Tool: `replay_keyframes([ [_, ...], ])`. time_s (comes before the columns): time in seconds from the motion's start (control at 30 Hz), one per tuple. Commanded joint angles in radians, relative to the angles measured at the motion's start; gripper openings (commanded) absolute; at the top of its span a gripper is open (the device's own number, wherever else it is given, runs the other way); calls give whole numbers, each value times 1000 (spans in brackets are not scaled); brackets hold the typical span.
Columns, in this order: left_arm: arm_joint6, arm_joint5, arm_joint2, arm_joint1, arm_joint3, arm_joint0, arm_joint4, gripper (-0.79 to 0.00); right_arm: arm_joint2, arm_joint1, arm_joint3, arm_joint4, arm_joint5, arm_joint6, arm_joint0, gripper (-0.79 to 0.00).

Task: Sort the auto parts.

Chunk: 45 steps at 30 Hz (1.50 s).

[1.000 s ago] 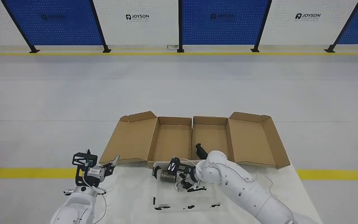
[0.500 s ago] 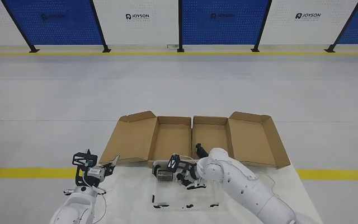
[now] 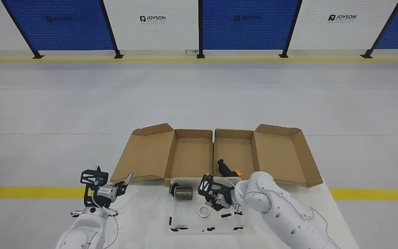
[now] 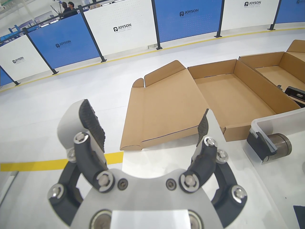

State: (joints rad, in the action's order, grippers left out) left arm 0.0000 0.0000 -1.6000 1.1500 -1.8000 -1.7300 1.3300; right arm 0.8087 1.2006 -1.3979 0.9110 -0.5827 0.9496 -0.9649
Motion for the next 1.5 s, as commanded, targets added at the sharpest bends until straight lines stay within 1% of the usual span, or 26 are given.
replay_keyframes([
  [0.0, 0, 0, 0, 0, 0, 0, 0, 0, -21, 8, 26, -3, 23, 22, 16, -548],
  [0.17, 0, 0, 0, 0, 0, 0, 0, 0, -69, 30, 87, -9, 54, 25, 62, -548],
  [0.47, 0, 0, 0, 0, 0, 0, 0, 0, -144, 66, 161, -6, 75, 12, 112, -551],
  [0.67, 0, 0, 0, 0, 0, 0, 0, 0, -187, 91, 219, 6, 103, -5, 140, -560],
  [0.77, 0, 0, 0, 0, 0, 0, 0, 0, -206, 102, 238, 15, 116, -6, 149, -579],
  [0.83, 0, 0, 0, 0, 0, 0, 0, 0, -213, 108, 248, 15, 119, -8, 154, -619],
  [0.87, 0, 0, 0, 0, 0, 0, 0, 0, -216, 111, 252, 15, 117, -8, 157, -671],
  [0.9, 0, 0, 0, 0, 0, 0, 0, 0, -217, 113, 256, 11, 115, -11, 159, -767],
  [0.93, 0, 0, 0, 0, 0, 0, 0, 0, -218, 114, 259, 8, 111, -12, 160, -785],
  [1.0, 0, 0, 0, 0, 0, 0, 0, 0, -215, 116, 261, -1, 97, -16, 163, -785],
  [1.17, 0, 0, 0, 0, 0, 0, 0, 0, -168, 99, 231, -37, 30, -46, 154, -785],
  [1.23, 0, 0, 0, 0, 0, 0, 0, 0, -142, 85, 195, -48, -20, -72, 134, -785],
  [1.33, 0, 0, 0, 0, 0, 0, 0, 0, -80, 54, 117, -53, -100, -127, 88, -785],
  [1.47, 0, 0, 0, 0, 0, 0, 0, 0, 45, 7, 6, -74, -194, -216, 10, -785],
])
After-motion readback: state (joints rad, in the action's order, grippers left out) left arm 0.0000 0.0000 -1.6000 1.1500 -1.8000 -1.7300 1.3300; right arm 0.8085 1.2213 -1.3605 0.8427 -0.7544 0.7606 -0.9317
